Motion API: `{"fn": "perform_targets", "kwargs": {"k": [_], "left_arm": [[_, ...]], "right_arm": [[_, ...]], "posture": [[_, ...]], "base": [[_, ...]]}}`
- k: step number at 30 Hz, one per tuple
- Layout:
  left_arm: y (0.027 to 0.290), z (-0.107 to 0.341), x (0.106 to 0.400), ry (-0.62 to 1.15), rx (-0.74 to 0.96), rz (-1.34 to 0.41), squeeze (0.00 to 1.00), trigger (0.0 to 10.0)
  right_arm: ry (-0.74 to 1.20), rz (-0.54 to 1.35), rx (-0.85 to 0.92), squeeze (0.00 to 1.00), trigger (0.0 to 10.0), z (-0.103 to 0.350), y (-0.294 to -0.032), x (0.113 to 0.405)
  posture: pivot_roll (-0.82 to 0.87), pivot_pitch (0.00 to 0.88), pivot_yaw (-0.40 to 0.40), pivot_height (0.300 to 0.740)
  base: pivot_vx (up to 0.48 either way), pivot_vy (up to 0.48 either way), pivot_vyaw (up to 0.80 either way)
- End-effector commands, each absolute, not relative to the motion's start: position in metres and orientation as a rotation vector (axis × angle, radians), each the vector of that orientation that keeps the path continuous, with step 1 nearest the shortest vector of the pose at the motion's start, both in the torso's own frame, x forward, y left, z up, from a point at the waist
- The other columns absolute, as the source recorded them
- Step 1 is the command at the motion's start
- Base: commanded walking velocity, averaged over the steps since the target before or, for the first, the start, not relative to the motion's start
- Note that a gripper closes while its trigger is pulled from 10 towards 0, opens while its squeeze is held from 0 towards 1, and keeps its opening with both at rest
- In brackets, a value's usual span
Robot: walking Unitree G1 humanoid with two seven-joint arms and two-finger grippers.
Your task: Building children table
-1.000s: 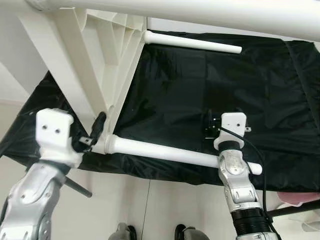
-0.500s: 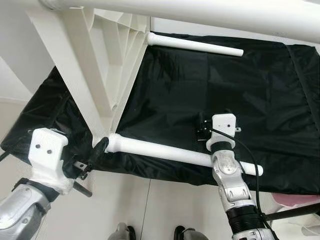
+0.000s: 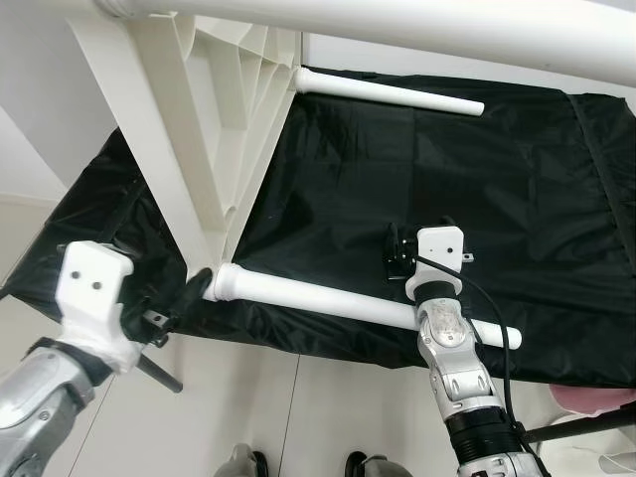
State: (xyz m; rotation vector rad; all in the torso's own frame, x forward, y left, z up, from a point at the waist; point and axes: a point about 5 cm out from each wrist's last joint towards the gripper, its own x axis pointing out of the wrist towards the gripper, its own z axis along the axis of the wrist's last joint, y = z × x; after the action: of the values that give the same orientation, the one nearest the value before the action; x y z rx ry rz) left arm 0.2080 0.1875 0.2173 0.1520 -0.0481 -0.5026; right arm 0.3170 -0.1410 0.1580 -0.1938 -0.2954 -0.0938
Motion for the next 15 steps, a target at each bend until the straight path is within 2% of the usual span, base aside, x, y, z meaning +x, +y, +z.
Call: {"fn": "perform_targets", "kwargs": {"k": [1,15], "left_arm": [[0.182,0.217,0.211,-0.052,0.168,-0.652,0.0,10.0],[0.177,0.228,0.254,-0.125,0.208,-0.694,0.0,10.0]], "right_arm": [[-0.296,-0.107,-0.189,0.0,10.0,0.157,-0.141,0.316],[-0.301,-0.187,-0.195,0.0,10.0,0.159,-0.155,0.31]], "posture": [[0.13,0.167,0.057,0.74],[0.07,0.183,0.1,0.74]], "base": [[0.0,0.0,0.0],[0.0,0.0,0.0]]}}
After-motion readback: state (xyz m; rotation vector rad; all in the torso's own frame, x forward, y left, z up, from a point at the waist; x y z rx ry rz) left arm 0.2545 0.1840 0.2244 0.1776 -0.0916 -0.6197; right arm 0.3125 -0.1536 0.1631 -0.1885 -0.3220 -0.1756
